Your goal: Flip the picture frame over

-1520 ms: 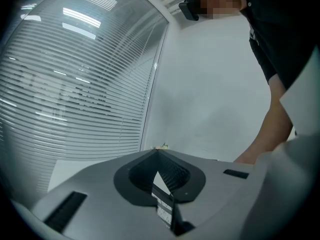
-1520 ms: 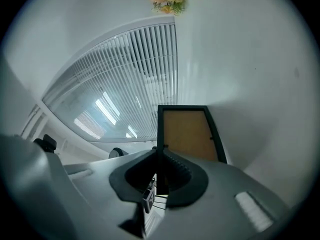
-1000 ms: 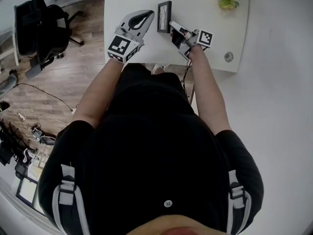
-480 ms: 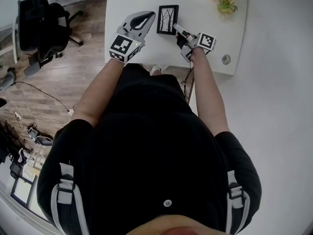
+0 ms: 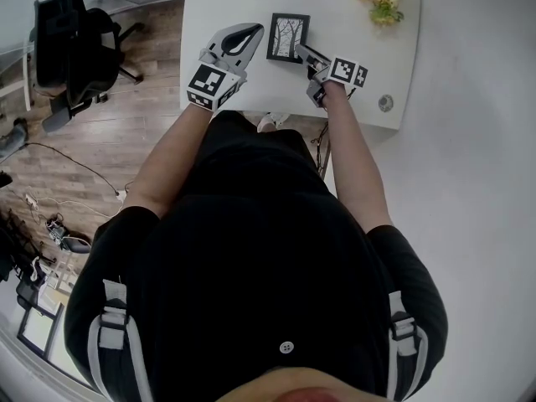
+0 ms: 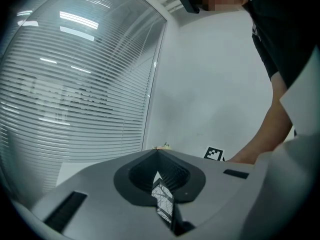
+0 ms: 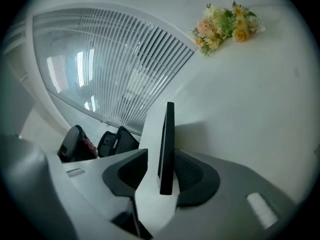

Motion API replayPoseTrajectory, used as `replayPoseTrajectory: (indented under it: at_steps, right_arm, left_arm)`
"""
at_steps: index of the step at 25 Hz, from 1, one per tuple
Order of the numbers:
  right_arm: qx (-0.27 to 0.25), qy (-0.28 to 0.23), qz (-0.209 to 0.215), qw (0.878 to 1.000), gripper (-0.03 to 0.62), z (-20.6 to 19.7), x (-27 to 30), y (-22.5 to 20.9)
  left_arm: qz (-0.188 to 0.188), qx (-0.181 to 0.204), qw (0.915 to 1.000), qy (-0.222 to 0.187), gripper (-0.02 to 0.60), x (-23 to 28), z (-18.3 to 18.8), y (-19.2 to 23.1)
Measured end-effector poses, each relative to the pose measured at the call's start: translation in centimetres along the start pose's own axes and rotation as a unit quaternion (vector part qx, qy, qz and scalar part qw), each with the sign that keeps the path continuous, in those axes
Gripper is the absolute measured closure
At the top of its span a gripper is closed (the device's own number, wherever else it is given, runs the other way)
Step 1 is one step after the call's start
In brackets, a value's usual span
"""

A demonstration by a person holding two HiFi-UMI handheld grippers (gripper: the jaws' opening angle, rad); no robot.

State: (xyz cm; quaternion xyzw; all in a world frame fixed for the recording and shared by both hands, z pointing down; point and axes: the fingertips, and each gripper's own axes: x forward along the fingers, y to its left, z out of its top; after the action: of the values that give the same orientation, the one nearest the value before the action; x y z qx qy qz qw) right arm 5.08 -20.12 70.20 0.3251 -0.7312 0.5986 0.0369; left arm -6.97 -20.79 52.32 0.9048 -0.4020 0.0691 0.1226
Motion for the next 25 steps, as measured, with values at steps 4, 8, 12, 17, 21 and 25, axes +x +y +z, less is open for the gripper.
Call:
replayPoseTrajectory:
  at_steps: [4,8,12,17,21,25]
  right_arm:
    - [-0.067,0.022,-0.057,0.996,0.405,-0.3,0.1,-0.7]
    - [-0.154,0.054,-0.123,0.979,0.361,-0.5,-0.1,-1.1]
    - [-0.212,0.060,-0.157,0.963,0.349,0.0,-0.4,-0.8]
    - [-0.259,0.034,-0.125,0.957,0.349,1.0,-0.9,2.7]
    - [-0.306,0.015,-0.095,0.947,0.349,1.4,-1.9,6.5]
    - [-0.339,-0.004,-0.071,0.938,0.350,1.7,-3.3,9.7]
  left_arm:
    - [-0.003,0.002,0.9999,-0.015,0.577,0.1,0.8,-0.3]
    - [-0.006,0.007,0.9999,-0.013,0.577,0.1,0.9,-0.5]
    - [-0.008,0.011,0.9998,-0.014,0.577,0.0,1.5,-0.6]
    - [-0.011,0.017,0.9997,-0.016,0.577,-0.2,2.7,-1.0]
    - [-0.005,0.027,0.9996,-0.011,0.577,-0.4,3.1,-1.0]
    - [-0.012,0.029,0.9995,-0.005,0.577,-0.5,3.4,-1.4]
